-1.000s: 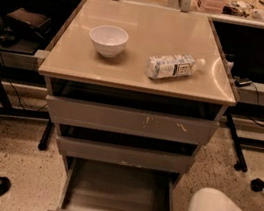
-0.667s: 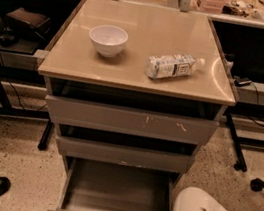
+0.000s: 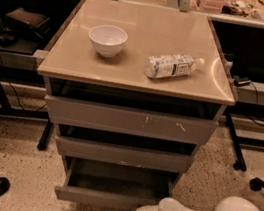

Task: Close bottom drawer

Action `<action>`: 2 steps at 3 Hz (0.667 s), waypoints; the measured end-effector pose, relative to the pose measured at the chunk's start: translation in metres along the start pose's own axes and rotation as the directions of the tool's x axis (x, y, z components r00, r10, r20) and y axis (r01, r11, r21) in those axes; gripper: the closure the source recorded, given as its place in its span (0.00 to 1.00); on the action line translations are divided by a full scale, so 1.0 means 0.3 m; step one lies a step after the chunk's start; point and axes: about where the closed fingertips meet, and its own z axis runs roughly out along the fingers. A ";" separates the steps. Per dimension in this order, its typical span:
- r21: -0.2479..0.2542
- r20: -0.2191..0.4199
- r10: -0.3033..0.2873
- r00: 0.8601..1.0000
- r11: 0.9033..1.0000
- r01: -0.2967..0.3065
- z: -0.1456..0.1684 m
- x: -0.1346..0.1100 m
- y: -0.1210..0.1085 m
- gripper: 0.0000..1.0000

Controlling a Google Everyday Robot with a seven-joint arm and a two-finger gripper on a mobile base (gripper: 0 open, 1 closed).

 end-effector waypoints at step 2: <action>0.353 0.295 -0.097 0.951 0.935 -0.014 -0.535 -0.292 -0.002 0.00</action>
Offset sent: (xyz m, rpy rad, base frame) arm 0.0868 -0.1154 0.2369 -0.1241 -0.5400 -0.4471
